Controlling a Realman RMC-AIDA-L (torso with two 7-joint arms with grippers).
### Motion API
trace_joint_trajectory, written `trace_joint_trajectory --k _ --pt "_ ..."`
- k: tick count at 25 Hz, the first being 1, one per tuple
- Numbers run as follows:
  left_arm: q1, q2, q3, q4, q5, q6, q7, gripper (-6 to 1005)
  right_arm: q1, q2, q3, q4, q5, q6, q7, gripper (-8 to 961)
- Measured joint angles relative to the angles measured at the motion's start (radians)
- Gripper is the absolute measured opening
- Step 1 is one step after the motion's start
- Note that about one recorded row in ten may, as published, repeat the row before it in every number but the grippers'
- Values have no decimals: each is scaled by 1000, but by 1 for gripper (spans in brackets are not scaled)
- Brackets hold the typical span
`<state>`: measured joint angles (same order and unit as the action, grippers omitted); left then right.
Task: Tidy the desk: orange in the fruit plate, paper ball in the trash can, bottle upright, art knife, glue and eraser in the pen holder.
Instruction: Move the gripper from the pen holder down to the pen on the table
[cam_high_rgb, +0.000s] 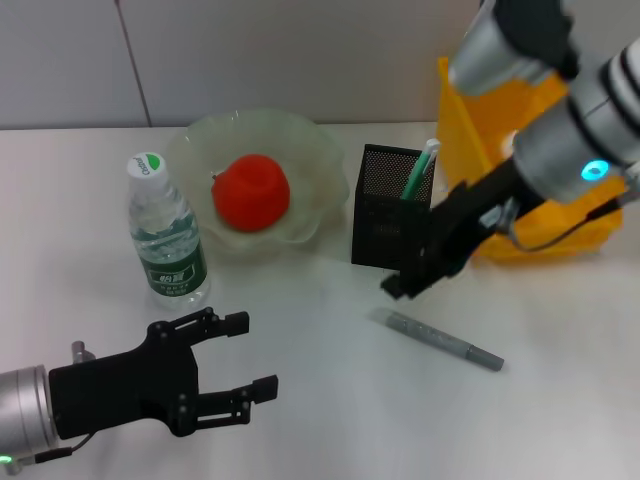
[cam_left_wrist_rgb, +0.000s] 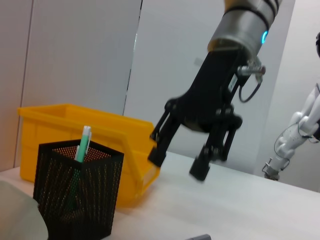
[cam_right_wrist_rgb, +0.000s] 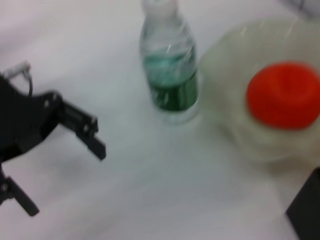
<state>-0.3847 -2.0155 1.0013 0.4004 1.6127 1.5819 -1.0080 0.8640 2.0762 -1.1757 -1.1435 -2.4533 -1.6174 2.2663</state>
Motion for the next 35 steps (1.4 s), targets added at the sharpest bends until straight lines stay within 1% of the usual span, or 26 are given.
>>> trace_joint_trajectory --k 3,5,6,9,10,11,25,31,35 --pt "3 1 0 0 15 -2 3 862 21 -1 -39 96 -4 60 -5 708" --pt "3 1 0 0 21 -5 2 862 40 -1 -78 170 -25 124 -7 704" --pt "3 1 0 0 23 -6 2 862 40 -1 -78 170 -25 124 -7 702" --pt "7 -2 0 0 24 -6 5 862 68 2 -122 270 -51 212 -7 696" --pt "7 -2 0 0 24 -6 5 862 68 2 -122 270 -51 212 -7 694" --pt "7 -2 0 0 24 -6 5 862 75 3 -136 303 -52 242 -7 692" --pt "7 0 0 0 24 -2 7 862 74 6 -233 376 -49 314 -10 664" --pt "7 0 0 0 24 -2 8 862 75 8 -251 388 -48 335 -8 515" --pt "7 0 0 0 24 -1 9 862 73 8 -253 389 -47 344 -9 513"
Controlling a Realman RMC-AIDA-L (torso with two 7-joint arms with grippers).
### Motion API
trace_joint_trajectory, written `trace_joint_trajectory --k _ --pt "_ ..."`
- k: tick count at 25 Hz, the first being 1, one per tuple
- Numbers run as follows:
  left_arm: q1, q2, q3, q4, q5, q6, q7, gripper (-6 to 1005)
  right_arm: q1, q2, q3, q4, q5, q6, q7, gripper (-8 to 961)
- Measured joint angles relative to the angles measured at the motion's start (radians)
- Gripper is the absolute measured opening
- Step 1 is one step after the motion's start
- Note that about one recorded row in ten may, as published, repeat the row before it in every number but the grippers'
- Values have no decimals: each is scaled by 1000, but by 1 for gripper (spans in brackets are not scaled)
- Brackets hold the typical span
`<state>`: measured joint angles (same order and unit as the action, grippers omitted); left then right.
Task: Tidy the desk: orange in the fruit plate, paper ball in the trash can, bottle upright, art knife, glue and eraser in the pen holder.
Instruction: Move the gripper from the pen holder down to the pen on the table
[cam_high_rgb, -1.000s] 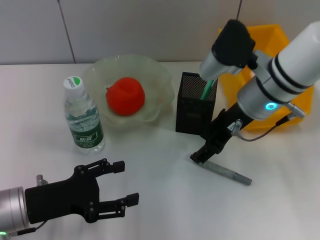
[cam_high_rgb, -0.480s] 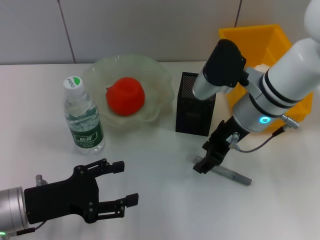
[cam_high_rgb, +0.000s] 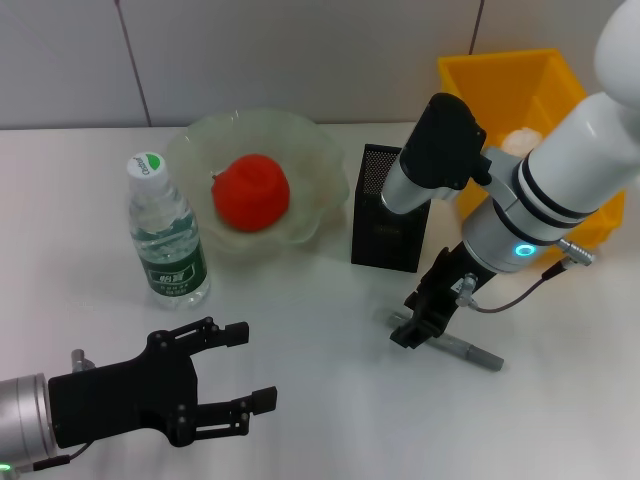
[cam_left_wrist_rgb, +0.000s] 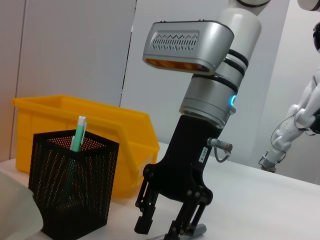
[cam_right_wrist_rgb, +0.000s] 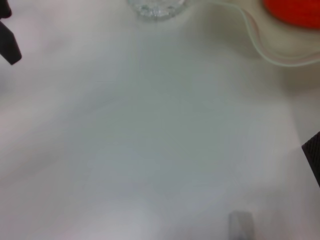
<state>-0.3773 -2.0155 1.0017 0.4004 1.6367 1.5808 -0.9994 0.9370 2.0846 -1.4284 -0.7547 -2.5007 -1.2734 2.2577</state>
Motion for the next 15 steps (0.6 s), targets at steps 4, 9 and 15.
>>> trace_joint_trajectory --k 4,9,15 --pt "0 1 0 0 0 1 0 862 -1 0 -14 6 0 14 0 511" --pt "0 2 0 0 0 2 1 862 -1 0 -14 18 0 26 3 454" --pt "0 2 0 0 0 2 1 862 -1 0 -31 24 0 39 5 356"
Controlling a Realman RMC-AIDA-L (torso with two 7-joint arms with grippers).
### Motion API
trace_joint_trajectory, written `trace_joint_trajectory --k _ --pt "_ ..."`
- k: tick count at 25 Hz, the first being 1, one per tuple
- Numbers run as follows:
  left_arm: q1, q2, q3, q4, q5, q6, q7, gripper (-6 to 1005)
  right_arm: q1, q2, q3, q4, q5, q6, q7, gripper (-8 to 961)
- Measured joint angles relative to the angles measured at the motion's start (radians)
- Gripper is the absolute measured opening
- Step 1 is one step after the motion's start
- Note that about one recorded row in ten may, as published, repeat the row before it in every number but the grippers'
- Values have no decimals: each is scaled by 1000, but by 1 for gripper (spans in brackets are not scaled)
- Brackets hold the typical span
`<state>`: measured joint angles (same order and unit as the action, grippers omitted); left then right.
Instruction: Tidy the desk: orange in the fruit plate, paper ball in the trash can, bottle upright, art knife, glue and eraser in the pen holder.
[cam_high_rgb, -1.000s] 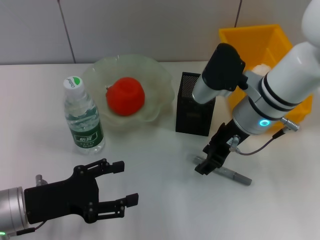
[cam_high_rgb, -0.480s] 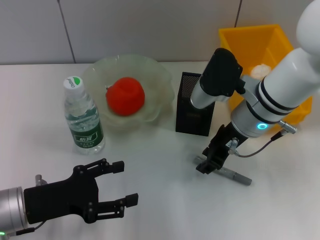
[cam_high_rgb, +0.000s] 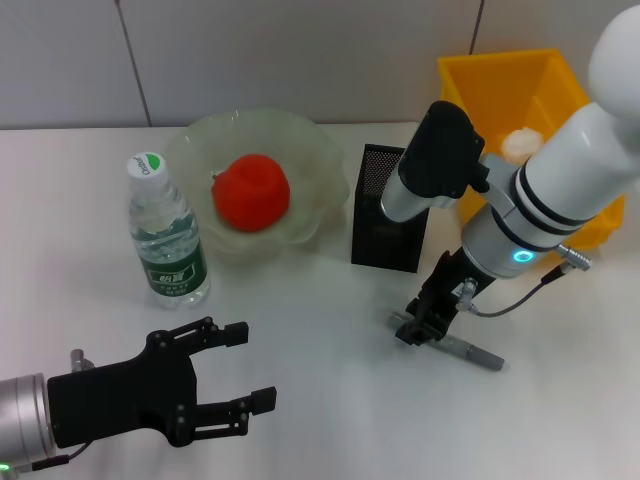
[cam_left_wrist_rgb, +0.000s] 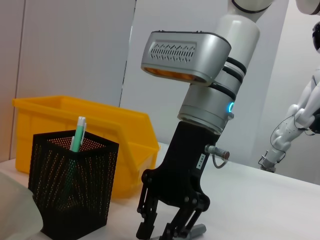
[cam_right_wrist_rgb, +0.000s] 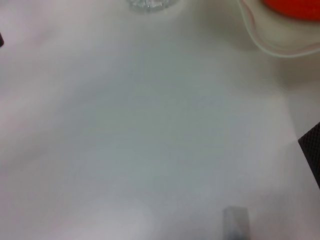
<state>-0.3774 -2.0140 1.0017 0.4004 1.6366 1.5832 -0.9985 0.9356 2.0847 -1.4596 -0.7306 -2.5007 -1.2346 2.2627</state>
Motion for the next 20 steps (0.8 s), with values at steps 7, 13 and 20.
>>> trace_joint_trajectory --k 7,13,20 --pt "0 0 0 0 0 1 0 862 0 1 -7 4 0 11 1 278" --pt "-3 1 0 0 0 2 0 862 0 2 -7 8 -1 11 1 223" --pt "-5 4 0 0 0 1 0 862 1 2 -7 9 -3 9 1 218"
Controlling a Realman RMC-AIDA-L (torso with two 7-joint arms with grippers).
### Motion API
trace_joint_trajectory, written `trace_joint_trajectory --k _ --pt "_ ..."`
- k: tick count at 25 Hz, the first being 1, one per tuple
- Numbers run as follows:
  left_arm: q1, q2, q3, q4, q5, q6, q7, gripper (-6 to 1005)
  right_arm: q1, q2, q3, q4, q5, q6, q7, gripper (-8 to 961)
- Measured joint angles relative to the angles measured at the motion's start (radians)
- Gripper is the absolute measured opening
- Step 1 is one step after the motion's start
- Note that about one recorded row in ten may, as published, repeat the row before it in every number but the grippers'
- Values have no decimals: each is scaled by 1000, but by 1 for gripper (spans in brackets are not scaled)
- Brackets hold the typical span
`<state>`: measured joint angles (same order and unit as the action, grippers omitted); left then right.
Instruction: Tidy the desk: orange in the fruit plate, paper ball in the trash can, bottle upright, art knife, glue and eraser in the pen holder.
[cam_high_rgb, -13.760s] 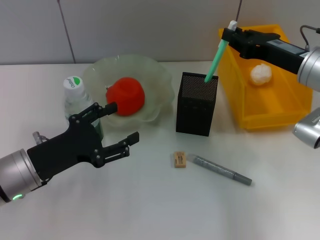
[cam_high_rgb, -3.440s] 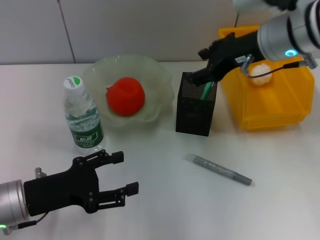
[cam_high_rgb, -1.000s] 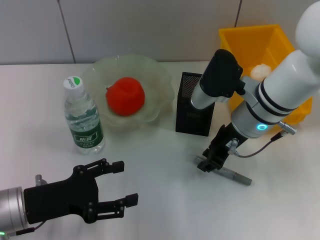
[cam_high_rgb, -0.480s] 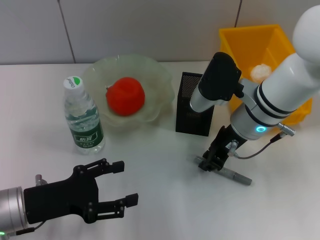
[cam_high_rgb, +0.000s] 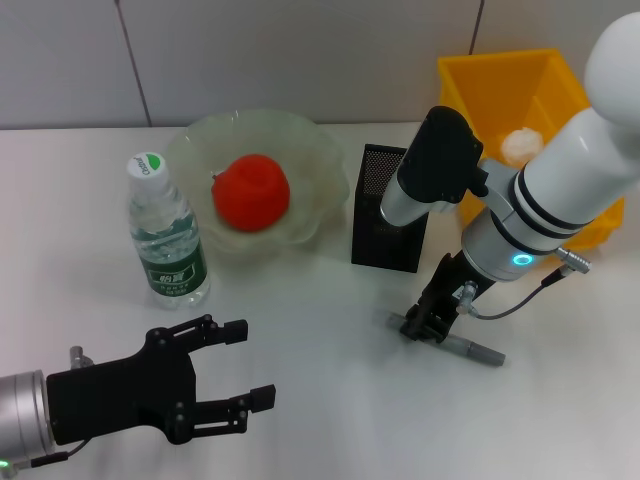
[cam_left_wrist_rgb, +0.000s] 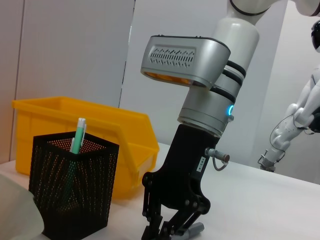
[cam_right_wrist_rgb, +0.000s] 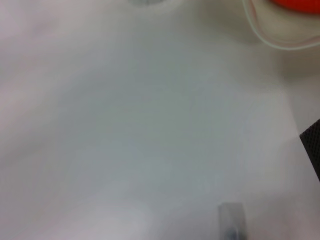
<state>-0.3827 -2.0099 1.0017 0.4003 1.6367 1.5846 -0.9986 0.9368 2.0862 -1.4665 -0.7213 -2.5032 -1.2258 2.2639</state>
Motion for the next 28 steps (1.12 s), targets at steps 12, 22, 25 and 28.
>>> trace_joint_trajectory --k 12,22,25,28 --pt "2 2 0 14 0 0 0 862 -171 -6 73 -384 204 -43 -25 138" --pt "0 -2 -5 14 0 2 0 862 -363 -4 194 -414 691 125 -422 135" --pt "-2 -4 -3 15 0 4 0 862 -372 -4 206 -364 786 157 -511 134" --pt "-2 -7 -1 15 0 5 11 862 -373 -5 223 -267 939 176 -638 134"
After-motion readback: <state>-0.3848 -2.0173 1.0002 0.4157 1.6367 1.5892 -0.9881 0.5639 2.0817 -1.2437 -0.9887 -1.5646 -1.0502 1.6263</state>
